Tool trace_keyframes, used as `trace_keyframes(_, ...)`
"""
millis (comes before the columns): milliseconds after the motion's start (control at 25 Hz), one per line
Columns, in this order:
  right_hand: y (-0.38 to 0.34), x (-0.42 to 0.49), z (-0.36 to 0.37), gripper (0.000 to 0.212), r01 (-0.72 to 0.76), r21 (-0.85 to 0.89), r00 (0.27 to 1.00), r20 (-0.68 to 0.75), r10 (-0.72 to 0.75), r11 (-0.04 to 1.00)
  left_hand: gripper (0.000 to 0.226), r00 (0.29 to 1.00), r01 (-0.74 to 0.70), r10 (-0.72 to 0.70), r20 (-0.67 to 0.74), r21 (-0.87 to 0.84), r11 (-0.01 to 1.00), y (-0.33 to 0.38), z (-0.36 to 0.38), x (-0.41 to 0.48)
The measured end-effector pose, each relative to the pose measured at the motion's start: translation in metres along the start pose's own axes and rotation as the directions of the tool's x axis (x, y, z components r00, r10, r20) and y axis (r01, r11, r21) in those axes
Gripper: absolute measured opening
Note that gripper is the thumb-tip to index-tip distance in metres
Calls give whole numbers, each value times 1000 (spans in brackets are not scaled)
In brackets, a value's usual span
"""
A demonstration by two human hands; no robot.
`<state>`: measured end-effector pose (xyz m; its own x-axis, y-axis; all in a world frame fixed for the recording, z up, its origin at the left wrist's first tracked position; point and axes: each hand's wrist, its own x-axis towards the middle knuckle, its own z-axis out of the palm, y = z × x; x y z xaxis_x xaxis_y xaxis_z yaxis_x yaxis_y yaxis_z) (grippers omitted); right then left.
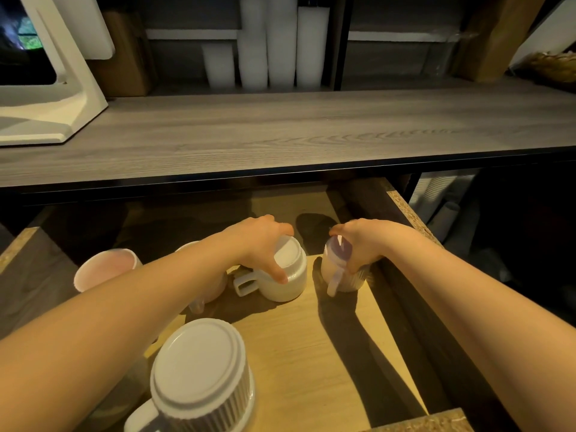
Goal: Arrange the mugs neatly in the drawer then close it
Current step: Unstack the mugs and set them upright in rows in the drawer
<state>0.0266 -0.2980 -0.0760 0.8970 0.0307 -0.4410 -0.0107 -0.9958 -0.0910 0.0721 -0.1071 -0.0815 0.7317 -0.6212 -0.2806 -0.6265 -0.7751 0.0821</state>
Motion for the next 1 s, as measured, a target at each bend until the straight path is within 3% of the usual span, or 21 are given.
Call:
trace_keyframes(120,-4,-5,-5,82,17,68,999,41,-20,998,78,999,-21,14,-35,-204,979,-8,-6,-8)
trace_keyframes(280,-19,-13,-14,86,162,225,984,40,-175,961,65,998,-56,28,-65,-487,871,-18,-19,-25)
trace_keyframes(400,-25,-14,-14,81,283,356,955,-16,-297,891,57,994,-75,8,-105,-651,756,-27,-17,-34)
trace_keyframes(560,-26,-18,-18,82,357,549,932,-155,-327,756,47,996,-57,-24,-84,-832,552,-37,-16,-49)
trace_keyframes(720,-30,-24,-21,81,411,577,911,-239,-336,706,51,997,-18,-58,-48,-900,435,-37,-13,-57)
trace_keyframes(760,-32,-25,-22,76,426,561,905,-260,-337,710,52,998,-8,-52,-36,-885,465,-36,-14,-59)
trace_keyframes(880,-41,-32,-28,63,416,490,909,-254,-331,766,52,1000,-1,-1,-3,-712,702,-36,-20,-63)
trace_keyframes(1000,-52,-38,-30,74,314,298,949,-131,-287,901,46,999,-31,35,-4,-539,842,-29,-23,-67)
